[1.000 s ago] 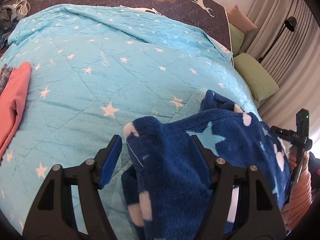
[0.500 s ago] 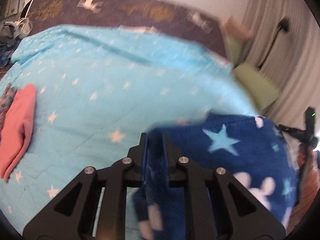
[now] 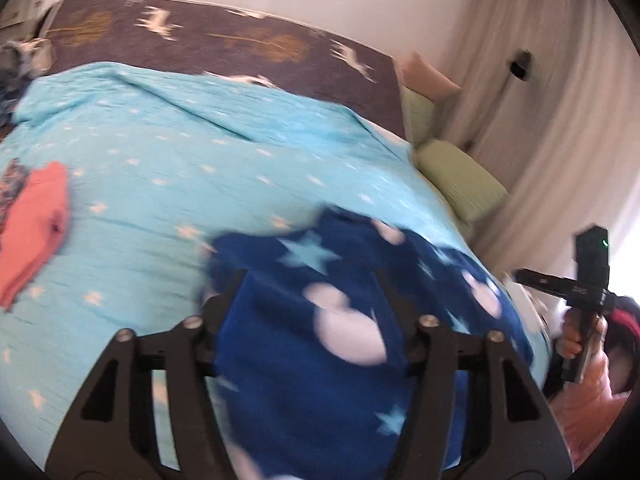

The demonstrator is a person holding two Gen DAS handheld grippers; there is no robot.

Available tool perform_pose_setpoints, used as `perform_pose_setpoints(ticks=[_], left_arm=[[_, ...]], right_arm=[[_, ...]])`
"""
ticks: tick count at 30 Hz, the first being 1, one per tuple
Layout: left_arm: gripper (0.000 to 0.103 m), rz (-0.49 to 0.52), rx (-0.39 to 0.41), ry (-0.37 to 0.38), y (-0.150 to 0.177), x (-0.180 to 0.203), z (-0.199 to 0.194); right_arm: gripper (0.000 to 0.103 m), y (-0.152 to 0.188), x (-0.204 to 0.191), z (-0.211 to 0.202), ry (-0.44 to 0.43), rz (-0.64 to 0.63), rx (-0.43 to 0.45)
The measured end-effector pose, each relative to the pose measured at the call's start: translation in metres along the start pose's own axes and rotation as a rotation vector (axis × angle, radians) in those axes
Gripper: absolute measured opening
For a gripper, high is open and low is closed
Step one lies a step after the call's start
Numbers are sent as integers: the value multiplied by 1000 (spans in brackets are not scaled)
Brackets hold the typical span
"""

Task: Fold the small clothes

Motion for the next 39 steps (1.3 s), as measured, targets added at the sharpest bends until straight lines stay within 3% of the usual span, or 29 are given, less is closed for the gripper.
perform_pose_setpoints(ticks=[2,4,5,7,11,16,19,21,23,27,29,33,35,37,39], left_arm=[[66,76,-59,-92,19,12,20],[66,173,-162,-255,48,8,54],[66,176,-165,-254,54,6,59],[66,151,-133,-248,54,3,48],[66,110,-110,-287,49,-6,16],[71,-20,-122,-264,69,-31,-10],[73,-92,-173,-253,90,-42,-9],[75,-136,-201,-218,102,-44,-11],[77,-177,-236,-170,111,-48,-6],[77,-240,-254,-110,115,-55,-6],[77,-229,-261,-104,116,-52,-7],[77,-231,-258,-97,118,-51,-10],[77,-234,-252,-91,120,-52,-12],[78,-228,-244,-84,123,-52,-12],[78,-217,-238,-91,123,-54,-14]], right_arm=[[29,22,-11,20,-8,-14,-67],[29,40,3,39,115,-19,-140],[25,49,17,47,206,-18,-167],[25,55,24,44,188,-10,-128],[28,47,-4,19,222,-36,-57],[35,58,-52,6,40,-81,-42],[41,79,-71,23,-53,-82,-91],[43,99,-72,45,-33,-66,-159],[43,117,-58,64,59,-41,-247],[43,120,-63,67,104,-71,-225],[43,113,-71,59,86,-71,-193],[43,100,-99,51,-67,-73,-137],[43,104,-102,61,-98,-58,-181],[43,124,-86,92,-62,17,-314],[43,131,-73,100,-69,64,-293]])
Point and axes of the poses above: each gripper's, at about its wrist camera, not at the fingertips, and z roughly the way its jaws point, x to its right, y to its underside, the point moved 4 cm from there along z, roughly the way its jaws point, and after that the axes turned 13 degrees about -y, right-handed, at the moved point
